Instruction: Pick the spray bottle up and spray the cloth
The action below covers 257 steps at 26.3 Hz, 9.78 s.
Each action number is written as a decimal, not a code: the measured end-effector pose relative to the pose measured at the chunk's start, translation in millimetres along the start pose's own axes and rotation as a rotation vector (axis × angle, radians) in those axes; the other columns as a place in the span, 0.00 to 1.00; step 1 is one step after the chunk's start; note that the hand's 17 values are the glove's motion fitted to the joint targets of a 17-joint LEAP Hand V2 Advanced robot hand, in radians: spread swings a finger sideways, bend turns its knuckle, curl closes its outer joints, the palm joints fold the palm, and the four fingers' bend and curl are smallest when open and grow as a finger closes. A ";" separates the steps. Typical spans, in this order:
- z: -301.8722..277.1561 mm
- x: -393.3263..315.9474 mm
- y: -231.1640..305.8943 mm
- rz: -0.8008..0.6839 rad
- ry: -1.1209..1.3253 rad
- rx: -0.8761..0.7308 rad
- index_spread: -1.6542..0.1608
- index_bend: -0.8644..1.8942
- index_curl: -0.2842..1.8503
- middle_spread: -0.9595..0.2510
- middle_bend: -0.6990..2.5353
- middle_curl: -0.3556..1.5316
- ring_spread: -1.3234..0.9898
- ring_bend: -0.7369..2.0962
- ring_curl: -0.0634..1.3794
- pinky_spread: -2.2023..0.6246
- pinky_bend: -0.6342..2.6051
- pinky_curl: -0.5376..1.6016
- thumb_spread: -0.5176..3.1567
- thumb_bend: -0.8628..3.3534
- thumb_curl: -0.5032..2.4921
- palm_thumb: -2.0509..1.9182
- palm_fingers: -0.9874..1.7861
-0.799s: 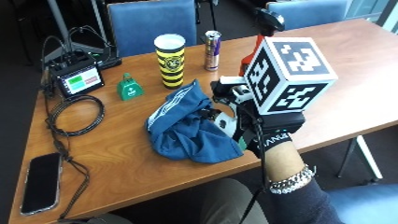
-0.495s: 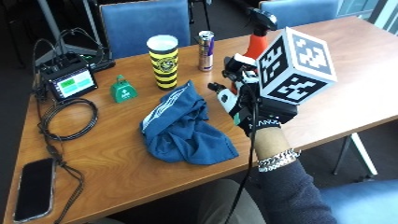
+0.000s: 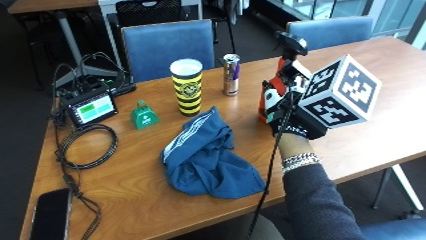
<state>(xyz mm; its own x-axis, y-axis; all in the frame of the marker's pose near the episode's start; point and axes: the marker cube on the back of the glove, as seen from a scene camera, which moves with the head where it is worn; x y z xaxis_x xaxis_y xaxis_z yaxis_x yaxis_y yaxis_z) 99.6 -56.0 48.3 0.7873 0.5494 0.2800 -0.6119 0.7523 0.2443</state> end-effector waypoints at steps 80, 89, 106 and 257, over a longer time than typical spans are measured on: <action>41.6 -37.9 -71.3 0.036 -0.797 -0.297 0.74 0.41 0.37 0.58 0.37 0.45 0.46 0.45 0.35 0.66 0.33 0.44 0.19 0.19 0.39 0.76 0.85; 31.3 -33.0 -67.6 -0.066 -0.685 -0.312 0.74 0.41 0.38 0.59 0.37 0.45 0.47 0.46 0.36 0.66 0.33 0.44 0.19 0.20 0.40 0.77 0.85; -33.4 -67.1 -92.1 -0.400 -0.446 -0.501 0.75 0.41 0.39 0.60 0.38 0.45 0.47 0.46 0.37 0.66 0.33 0.44 0.18 0.20 0.41 0.77 0.85; 65.9 -225.6 100.8 -0.520 -0.981 -0.830 0.73 0.39 0.42 0.61 0.38 0.44 0.48 0.49 0.36 0.67 0.31 0.43 0.21 0.20 0.43 0.77 0.85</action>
<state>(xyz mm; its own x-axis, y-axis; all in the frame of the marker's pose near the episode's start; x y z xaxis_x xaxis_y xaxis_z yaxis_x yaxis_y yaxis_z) -144.7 -128.1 70.9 0.3216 -0.0749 0.9439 0.2283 0.9736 -0.0006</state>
